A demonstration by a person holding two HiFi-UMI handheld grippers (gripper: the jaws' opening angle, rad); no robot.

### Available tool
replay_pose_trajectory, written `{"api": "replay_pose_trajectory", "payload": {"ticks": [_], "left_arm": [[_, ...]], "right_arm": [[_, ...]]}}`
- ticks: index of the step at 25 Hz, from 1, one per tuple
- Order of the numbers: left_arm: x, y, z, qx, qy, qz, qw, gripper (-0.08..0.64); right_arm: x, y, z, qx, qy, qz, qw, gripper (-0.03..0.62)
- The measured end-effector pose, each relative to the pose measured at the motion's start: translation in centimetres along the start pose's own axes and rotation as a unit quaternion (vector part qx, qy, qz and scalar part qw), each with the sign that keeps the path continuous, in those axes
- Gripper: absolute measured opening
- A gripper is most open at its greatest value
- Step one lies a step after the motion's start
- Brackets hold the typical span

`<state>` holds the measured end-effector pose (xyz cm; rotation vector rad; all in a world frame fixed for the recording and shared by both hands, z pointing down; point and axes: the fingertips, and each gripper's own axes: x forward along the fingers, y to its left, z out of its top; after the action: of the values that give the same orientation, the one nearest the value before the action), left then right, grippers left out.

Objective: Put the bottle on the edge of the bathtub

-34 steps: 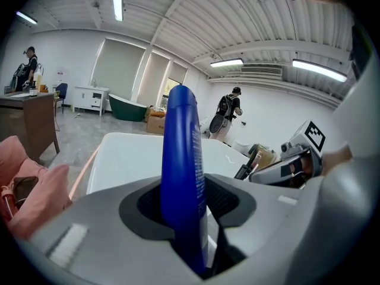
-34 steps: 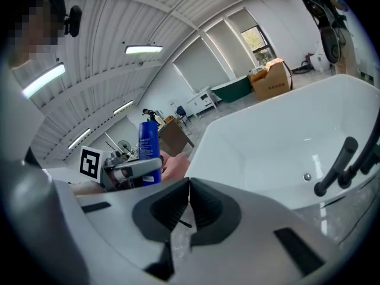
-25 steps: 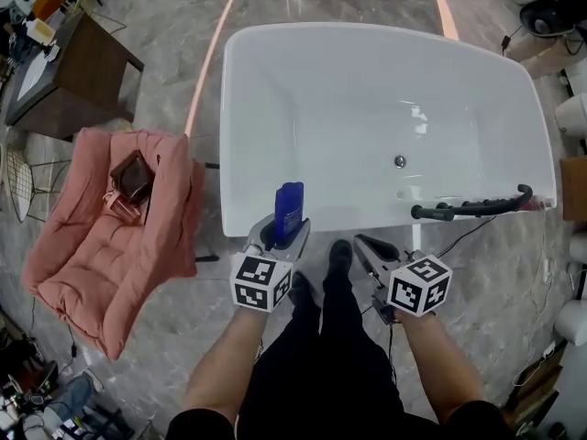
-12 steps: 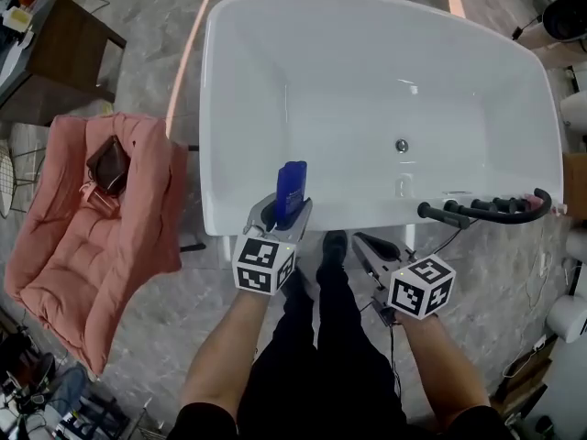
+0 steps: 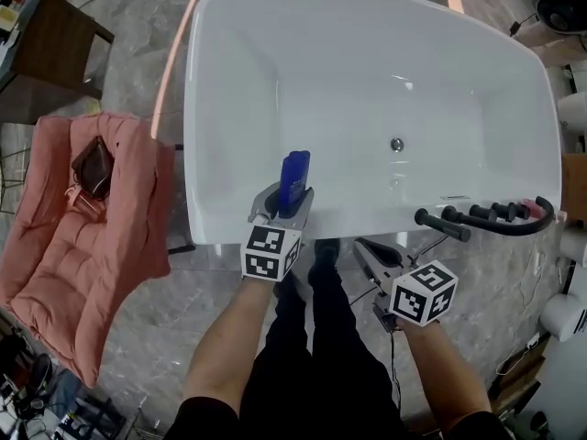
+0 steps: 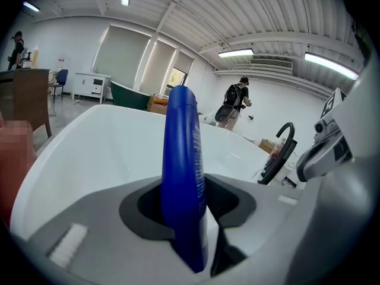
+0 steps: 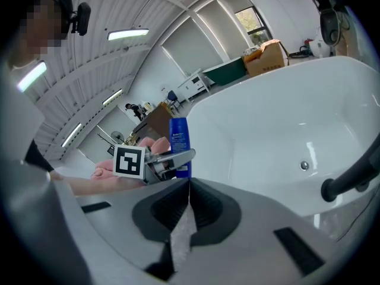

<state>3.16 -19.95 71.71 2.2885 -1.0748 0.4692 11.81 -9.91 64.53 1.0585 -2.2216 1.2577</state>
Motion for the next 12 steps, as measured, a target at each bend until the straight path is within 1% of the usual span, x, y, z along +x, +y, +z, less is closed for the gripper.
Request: {"api": "replay_pose_trajectory", "payload": {"ticks": [6, 12], "left_arm": [[0.5, 0.8, -1.2, 0.006, 0.011, 0.012, 0.9999, 0.17], [-0.1, 0.2, -1.6, 0.027, -0.004, 0.018, 0.9995, 0.17]], "right_arm": [[0.3, -0.1, -0.2, 0.004, 0.002, 0.004, 1.0, 0.012], [0.3, -0.3, -0.8, 0.002, 0.006, 0.007, 1.0, 0.012]]}}
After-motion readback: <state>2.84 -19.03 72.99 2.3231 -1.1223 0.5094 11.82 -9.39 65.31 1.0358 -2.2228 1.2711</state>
